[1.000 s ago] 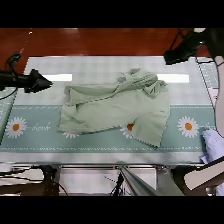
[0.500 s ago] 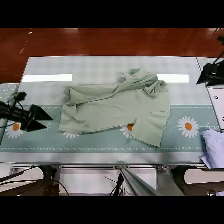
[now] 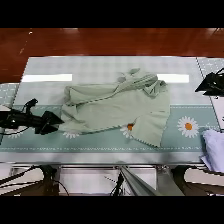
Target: Fold the shirts.
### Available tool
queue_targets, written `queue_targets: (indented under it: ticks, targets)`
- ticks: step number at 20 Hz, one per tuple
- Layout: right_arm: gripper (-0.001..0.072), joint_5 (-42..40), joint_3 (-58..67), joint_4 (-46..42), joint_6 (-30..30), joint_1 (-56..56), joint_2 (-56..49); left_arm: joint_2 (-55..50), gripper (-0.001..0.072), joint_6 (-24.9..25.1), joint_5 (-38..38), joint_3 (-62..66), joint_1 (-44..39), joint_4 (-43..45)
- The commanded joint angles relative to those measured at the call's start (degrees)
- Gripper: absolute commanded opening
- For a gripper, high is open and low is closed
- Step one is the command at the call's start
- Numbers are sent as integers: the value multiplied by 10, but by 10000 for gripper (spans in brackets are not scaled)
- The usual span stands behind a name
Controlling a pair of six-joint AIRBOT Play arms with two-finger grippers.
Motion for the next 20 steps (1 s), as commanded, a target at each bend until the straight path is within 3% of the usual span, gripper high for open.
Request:
queue_targets:
  ticks: [1,3,5,10,13,16,20]
  targets:
    - [520,-12,-7,8,-4,-3,3,-7,472,-24,119,-5,-69,-25]
    - [520,-12,-7,8,-4,-3,3,-8,164,-31,135,-5,-101,-25]
    - [520,-12,-7,-4,-4,-3,3,-8,26,-30,130,-5,-112,-25]
    - [521,-38,-134,-9,-18,-35,35,-7,25,2,78,-5,-92,-24]
    - [609,-72,-249,45,-33,-56,47,-7,25,6,65,-4,-88,-25]
    - [609,-144,-335,134,-43,-39,47,-7,25,6,57,-4,-88,-25]
    - [608,-265,-388,150,-37,20,47,-7,26,6,48,-4,-88,-25]
